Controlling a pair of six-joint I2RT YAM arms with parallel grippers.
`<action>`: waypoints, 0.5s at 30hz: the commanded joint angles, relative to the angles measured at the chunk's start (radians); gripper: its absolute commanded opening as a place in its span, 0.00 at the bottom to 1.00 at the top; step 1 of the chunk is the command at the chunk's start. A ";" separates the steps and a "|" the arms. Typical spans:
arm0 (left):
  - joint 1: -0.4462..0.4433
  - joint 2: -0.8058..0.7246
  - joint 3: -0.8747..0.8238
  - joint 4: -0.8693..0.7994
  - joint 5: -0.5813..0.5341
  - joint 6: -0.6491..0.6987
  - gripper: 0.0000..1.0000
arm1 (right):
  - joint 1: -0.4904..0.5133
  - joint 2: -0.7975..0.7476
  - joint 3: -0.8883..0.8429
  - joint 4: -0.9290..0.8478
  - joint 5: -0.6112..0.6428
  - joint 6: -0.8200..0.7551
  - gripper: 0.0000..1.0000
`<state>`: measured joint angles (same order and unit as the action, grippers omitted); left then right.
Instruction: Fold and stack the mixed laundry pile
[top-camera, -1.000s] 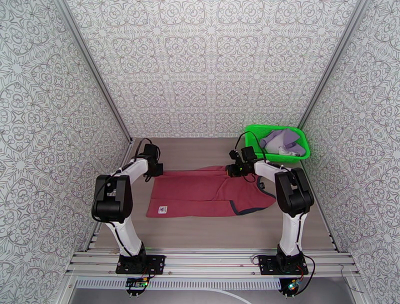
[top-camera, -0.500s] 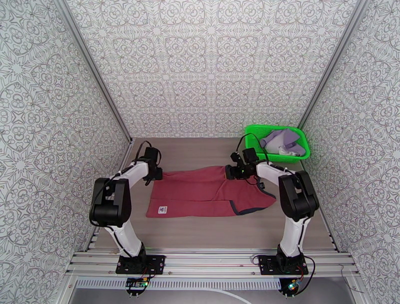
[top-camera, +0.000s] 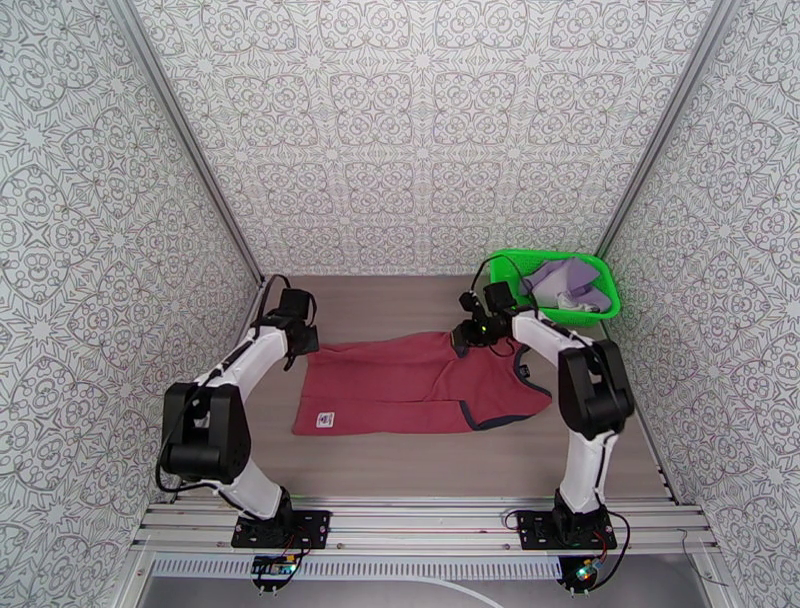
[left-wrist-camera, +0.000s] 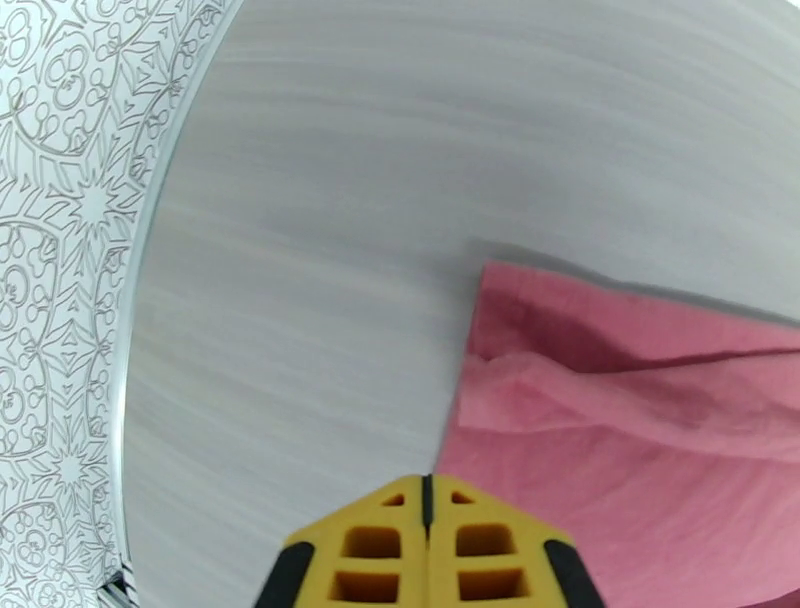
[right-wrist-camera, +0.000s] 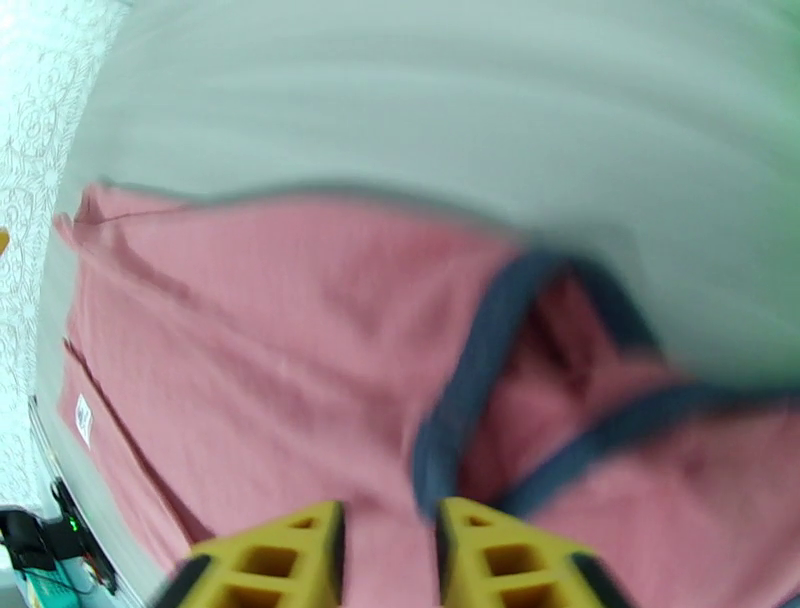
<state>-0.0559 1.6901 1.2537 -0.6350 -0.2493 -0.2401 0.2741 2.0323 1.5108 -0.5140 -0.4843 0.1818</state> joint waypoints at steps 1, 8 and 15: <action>0.008 0.101 0.085 -0.015 0.066 -0.023 0.00 | 0.011 0.068 0.050 -0.046 -0.030 0.019 0.16; 0.008 0.276 0.208 -0.003 0.071 -0.011 0.00 | 0.032 0.056 -0.064 0.003 -0.060 0.025 0.02; 0.004 0.260 0.204 -0.022 0.072 0.017 0.00 | 0.037 -0.030 -0.193 0.015 -0.038 0.011 0.01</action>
<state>-0.0544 1.9770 1.4391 -0.6392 -0.1944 -0.2390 0.3054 2.0640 1.3628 -0.4850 -0.5251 0.2016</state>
